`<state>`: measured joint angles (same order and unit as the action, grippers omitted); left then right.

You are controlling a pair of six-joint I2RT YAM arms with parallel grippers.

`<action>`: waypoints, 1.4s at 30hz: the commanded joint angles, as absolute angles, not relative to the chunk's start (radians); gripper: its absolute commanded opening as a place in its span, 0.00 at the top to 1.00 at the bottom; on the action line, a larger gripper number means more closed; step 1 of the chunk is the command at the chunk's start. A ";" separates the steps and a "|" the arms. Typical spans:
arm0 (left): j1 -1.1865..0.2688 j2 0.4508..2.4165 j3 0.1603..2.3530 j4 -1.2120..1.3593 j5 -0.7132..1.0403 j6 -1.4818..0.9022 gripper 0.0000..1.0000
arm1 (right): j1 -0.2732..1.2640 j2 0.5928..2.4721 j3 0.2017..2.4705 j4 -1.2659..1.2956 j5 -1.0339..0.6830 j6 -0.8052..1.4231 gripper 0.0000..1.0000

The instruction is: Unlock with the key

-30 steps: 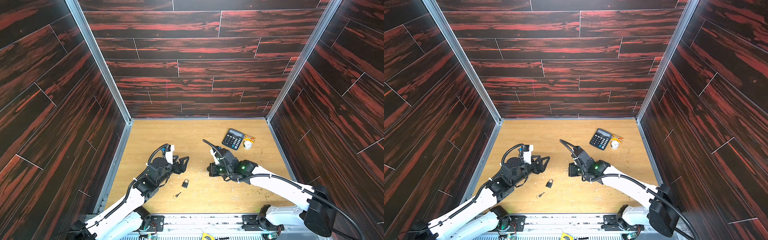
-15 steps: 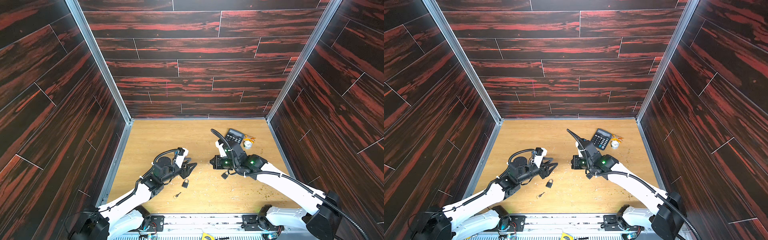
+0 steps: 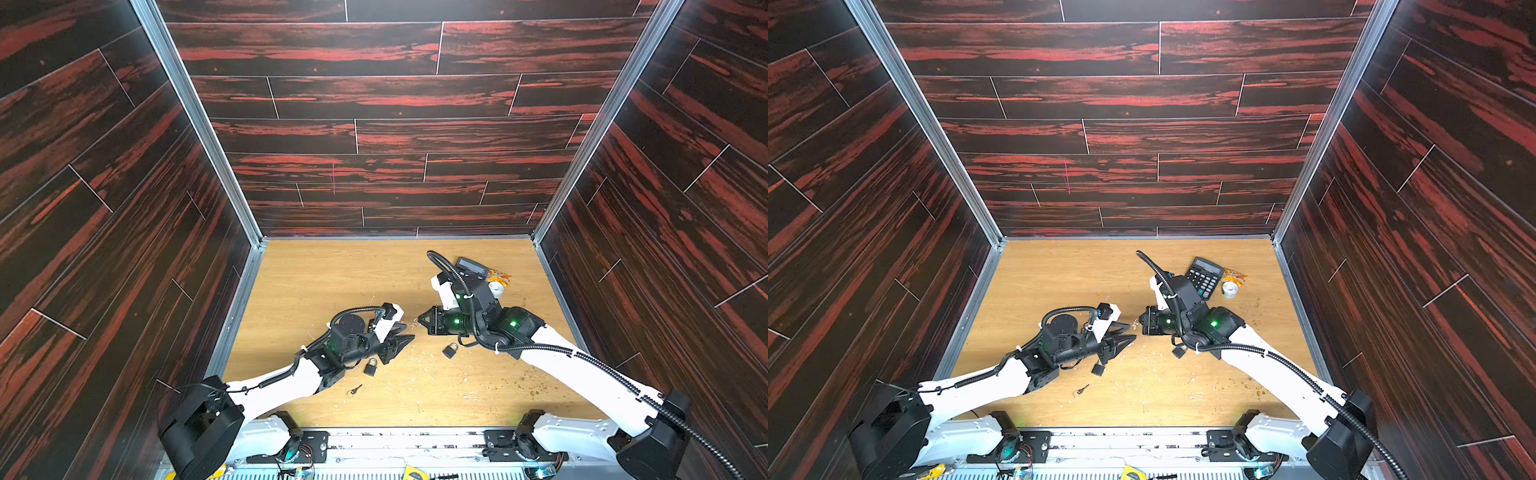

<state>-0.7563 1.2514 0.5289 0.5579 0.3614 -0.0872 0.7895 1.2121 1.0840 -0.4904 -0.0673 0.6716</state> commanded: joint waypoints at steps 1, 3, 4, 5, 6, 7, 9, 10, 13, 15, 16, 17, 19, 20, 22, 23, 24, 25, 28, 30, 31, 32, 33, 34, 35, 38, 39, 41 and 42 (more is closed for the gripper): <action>-0.765 1.269 0.564 0.622 0.356 -0.054 0.62 | 0.785 1.183 1.101 -0.498 -0.089 0.671 1.00; -0.767 1.283 0.573 0.623 0.356 -0.051 0.65 | 0.784 1.181 1.098 -0.488 -0.100 0.674 1.00; -0.770 1.288 0.576 0.624 0.357 -0.051 0.66 | 0.784 1.181 1.097 -0.483 -0.102 0.674 1.00; -0.772 1.294 0.579 0.626 0.359 -0.051 0.68 | 0.784 1.181 1.096 -0.481 -0.104 0.673 1.00; -0.773 1.300 0.581 0.626 0.356 -0.051 0.70 | 0.785 1.180 1.095 -0.481 -0.104 0.674 1.00; -0.775 1.304 0.584 0.628 0.357 -0.050 0.71 | 0.784 1.180 1.096 -0.480 -0.105 0.674 1.00; -0.776 1.310 0.584 0.635 0.356 -0.051 0.74 | 0.784 1.180 1.094 -0.477 -0.106 0.675 1.00; -0.778 1.311 0.586 0.637 0.355 -0.053 0.77 | 0.784 1.178 1.092 -0.476 -0.105 0.676 1.00; -0.779 1.313 0.584 0.642 0.349 -0.053 0.82 | 0.782 1.177 1.086 -0.473 -0.101 0.677 1.00; -0.779 1.313 0.582 0.649 0.348 -0.055 0.85 | 0.781 1.175 1.083 -0.469 -0.103 0.681 1.00; -0.779 1.313 0.581 0.651 0.350 -0.055 0.85 | 0.781 1.176 1.083 -0.468 -0.103 0.681 1.00; -0.779 1.314 0.583 0.653 0.349 -0.057 0.86 | 0.781 1.177 1.083 -0.468 -0.103 0.680 1.00; -0.781 1.316 0.583 0.653 0.351 -0.058 0.91 | 0.780 1.178 1.082 -0.466 -0.101 0.681 1.00; -0.781 1.316 0.582 0.655 0.351 -0.058 0.93 | 0.779 1.177 1.080 -0.466 -0.098 0.681 1.00; -0.781 1.318 0.581 0.657 0.351 -0.059 0.97 | 0.777 1.177 1.078 -0.466 -0.098 0.683 1.00; -0.781 1.318 0.581 0.658 0.352 -0.061 0.99 | 0.776 1.177 1.077 -0.465 -0.099 0.683 1.00; -0.781 1.318 0.580 0.658 0.352 -0.060 1.00 | 0.775 1.177 1.077 -0.463 -0.100 0.685 1.00; -0.780 1.319 0.580 0.658 0.351 -0.061 1.00 | 0.776 1.176 1.077 -0.463 -0.100 0.685 1.00; -0.781 1.315 0.578 0.653 0.352 -0.063 1.00 | 0.773 1.177 1.074 -0.462 -0.100 0.684 1.00; -0.780 1.312 0.578 0.646 0.352 -0.064 1.00 | 0.770 1.174 1.073 -0.462 -0.095 0.686 1.00; -0.780 1.309 0.578 0.639 0.350 -0.063 1.00 | 0.769 1.173 1.070 -0.461 -0.094 0.683 1.00; -0.780 1.307 0.580 0.628 0.351 -0.062 1.00 | 0.767 1.170 1.066 -0.460 -0.093 0.683 1.00; -0.781 1.306 0.581 0.616 0.350 -0.060 1.00 | 0.765 1.167 1.065 -0.460 -0.091 0.680 1.00; -0.780 1.305 0.584 0.601 0.350 -0.058 1.00 | 0.765 1.164 1.062 -0.460 -0.088 0.678 1.00; -0.781 1.304 0.589 0.580 0.351 -0.059 1.00 | 0.762 1.162 1.060 -0.460 -0.083 0.674 1.00; -0.781 1.302 0.604 0.520 0.371 -0.057 1.00 | 0.758 1.154 1.053 -0.459 -0.079 0.664 0.97; -0.781 1.302 0.608 0.507 0.376 -0.058 1.00 | 0.758 1.151 1.052 -0.454 -0.082 0.661 0.95; -0.780 1.300 0.612 0.479 0.380 -0.057 1.00 | 0.756 1.146 1.048 -0.448 -0.090 0.656 0.89; -0.779 1.297 0.613 0.469 0.383 -0.055 1.00 | 0.754 1.144 1.045 -0.445 -0.090 0.652 0.85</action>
<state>-0.7807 1.3140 0.5957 0.5442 0.3668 -0.0750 0.7647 1.1831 1.0550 -0.4629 -0.0944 0.6647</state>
